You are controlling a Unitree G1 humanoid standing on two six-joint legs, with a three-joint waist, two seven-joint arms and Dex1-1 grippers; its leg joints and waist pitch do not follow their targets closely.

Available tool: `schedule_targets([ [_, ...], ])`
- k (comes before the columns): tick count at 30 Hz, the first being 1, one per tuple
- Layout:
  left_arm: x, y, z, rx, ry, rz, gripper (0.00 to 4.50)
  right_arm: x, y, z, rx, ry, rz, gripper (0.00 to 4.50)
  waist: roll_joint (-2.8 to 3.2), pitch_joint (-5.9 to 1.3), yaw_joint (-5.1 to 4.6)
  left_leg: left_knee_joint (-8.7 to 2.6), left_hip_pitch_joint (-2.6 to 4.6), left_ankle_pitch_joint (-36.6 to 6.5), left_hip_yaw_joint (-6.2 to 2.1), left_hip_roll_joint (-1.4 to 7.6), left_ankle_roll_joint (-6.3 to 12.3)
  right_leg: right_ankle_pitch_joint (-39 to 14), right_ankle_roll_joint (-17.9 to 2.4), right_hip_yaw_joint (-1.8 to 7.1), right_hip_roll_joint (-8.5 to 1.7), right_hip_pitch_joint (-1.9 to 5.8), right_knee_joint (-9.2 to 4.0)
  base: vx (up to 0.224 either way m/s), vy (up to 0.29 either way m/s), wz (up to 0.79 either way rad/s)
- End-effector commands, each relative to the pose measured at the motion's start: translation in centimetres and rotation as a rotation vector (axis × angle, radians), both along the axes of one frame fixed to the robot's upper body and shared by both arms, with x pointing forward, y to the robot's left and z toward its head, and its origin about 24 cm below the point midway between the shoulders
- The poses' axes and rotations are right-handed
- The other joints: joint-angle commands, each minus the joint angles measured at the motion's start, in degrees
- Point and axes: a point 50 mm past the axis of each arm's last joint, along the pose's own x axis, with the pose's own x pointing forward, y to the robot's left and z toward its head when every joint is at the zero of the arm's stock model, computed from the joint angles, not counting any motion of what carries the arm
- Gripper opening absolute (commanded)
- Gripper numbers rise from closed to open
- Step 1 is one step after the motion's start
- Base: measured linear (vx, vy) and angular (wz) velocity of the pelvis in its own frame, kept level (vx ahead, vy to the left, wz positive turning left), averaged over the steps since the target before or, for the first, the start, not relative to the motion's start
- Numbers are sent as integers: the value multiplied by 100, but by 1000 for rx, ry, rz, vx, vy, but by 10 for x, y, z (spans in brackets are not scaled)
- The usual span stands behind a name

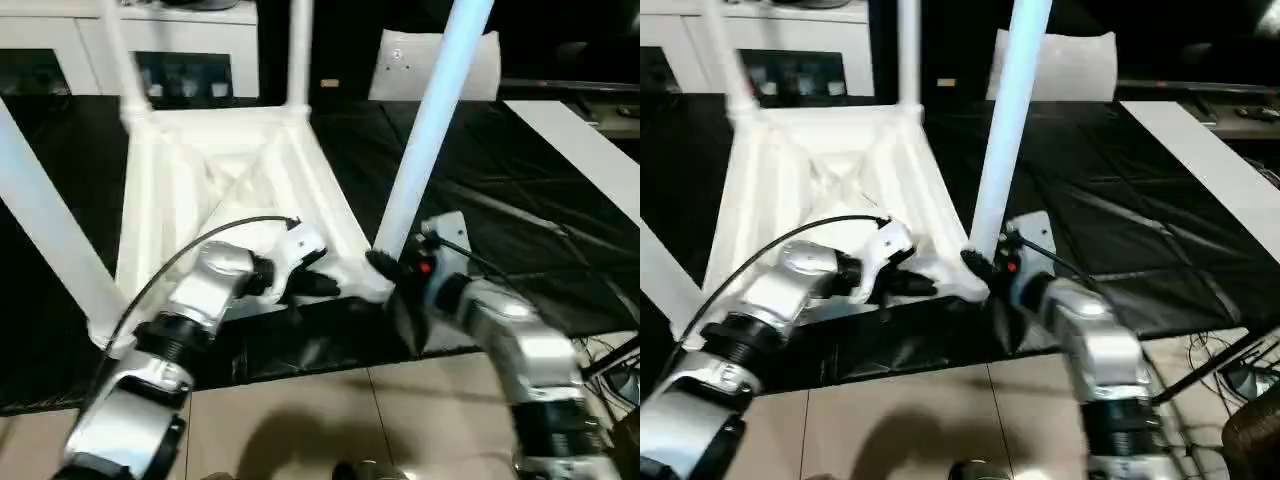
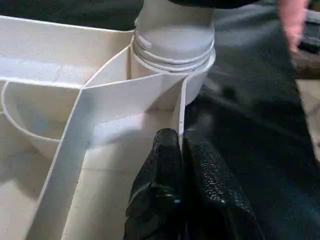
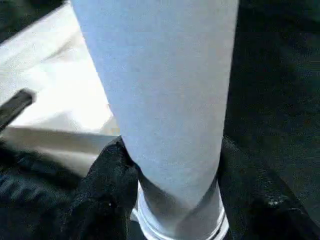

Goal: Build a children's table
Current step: Rotate leg to tighten

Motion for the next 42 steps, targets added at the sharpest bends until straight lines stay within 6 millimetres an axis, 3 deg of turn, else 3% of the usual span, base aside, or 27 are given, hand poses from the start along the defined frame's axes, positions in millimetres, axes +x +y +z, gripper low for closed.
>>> schedule_targets([
  [1,-7,-50,12,-114,-25,-40,0,-9,59,-3,88,65,179,197,57,-253,3,-472,43,-1963,-108,178,1,-3113,-654,222,-442,140,-565,0,0,0],
  [3,-6,-52,15,-121,-41,-18,0,-6,63,2,107,41,147,253,73,-258,-1,-488,29,-1911,-102,183,39,-2821,-704,235,-427,154,-549,0,0,0],
  [10,-7,-43,17,-104,-74,-37,0,-6,56,10,100,-33,160,316,74,-302,16,-473,-12,-1394,-49,191,178,-1884,-981,284,-425,225,-436,0,0,0],
  [11,-8,-30,16,-85,-88,-98,0,-10,42,11,73,-85,229,336,73,-309,36,-463,-12,-1261,-34,187,243,-1763,-1033,282,-421,239,-432,0,0,0],
  [13,-10,-24,16,-73,-93,-134,0,-13,33,12,49,-110,268,350,65,-318,65,-462,-49,-1126,-33,192,341,-1643,-1000,286,-429,291,-415,0,0,0],
  [15,-14,-9,13,-49,-91,-215,0,-15,7,11,-11,-140,311,371,61,-355,90,-428,-76,-708,-18,185,464,-1124,-1104,293,-438,326,-346,0,0,0],
  [16,-14,-8,13,-48,-91,-219,0,-16,6,11,-14,-142,313,371,61,-355,90,-428,-76,-708,-18,185,464,-1124,-1104,293,-438,326,-346,0,0,0],
  [17,-16,-5,13,-42,-99,-259,0,-16,-1,11,-30,-150,326,394,72,-360,101,-413,-62,-444,-4,191,583,-626,-1277,289,-414,317,-291,0,0,0],
  [20,-19,3,10,-12,-84,-306,0,-17,-18,13,-59,-163,360,413,93,-376,150,-394,-32,-296,10,207,673,-207,-1472,287,-414,326,-228,0,0,0],
  [21,-20,7,10,8,-82,-345,0,-17,-24,13,-67,-167,373,413,104,-369,170,-390,0,-255,25,220,731,-14,-1584,291,-402,298,-207,0,0,0],
  [23,-22,14,10,34,-72,-415,0,-19,-34,14,-85,-154,420,444,91,-351,238,-401,9,-347,27,237,737,-187,-1608,284,-412,299,-211,0,0,0],
  [24,-23,17,10,44,-71,-445,0,-20,-38,15,-100,-154,455,444,66,-342,266,-404,23,-423,38,239,700,-327,-1581,283,-409,290,-230,0,0,0],
  [29,-24,25,11,80,-42,-543,0,-27,-46,18,-96,-137,626,444,66,-337,321,-415,23,-711,28,235,573,-782,-1452,278,-438,308,-262,0,0,0],
  [36,-28,30,10,119,-3,-683,0,-34,-51,18,-72,-78,810,377,43,-351,376,-392,13,-498,32,242,635,-594,-1515,272,-438,311,-223,0,0,0],
  [38,-28,30,10,127,0,-719,0,-34,-51,17,-74,-66,850,363,53,-351,430,-382,18,-493,44,247,646,-597,-1537,265,-428,308,-218,0,0,0],
  [41,-28,28,11,139,-1,-743,0,-32,-50,17,-81,-66,874,340,56,-347,461,-383,19,-608,46,254,570,-751,-1528,257,-435,295,-228,0,0,0],
  [42,-28,27,11,138,0,-747,0,-32,-49,17,-80,-67,882,333,25,-342,464,-383,14,-631,47,258,553,-788,-1512,260,-437,296,-227,0,0,0],
])
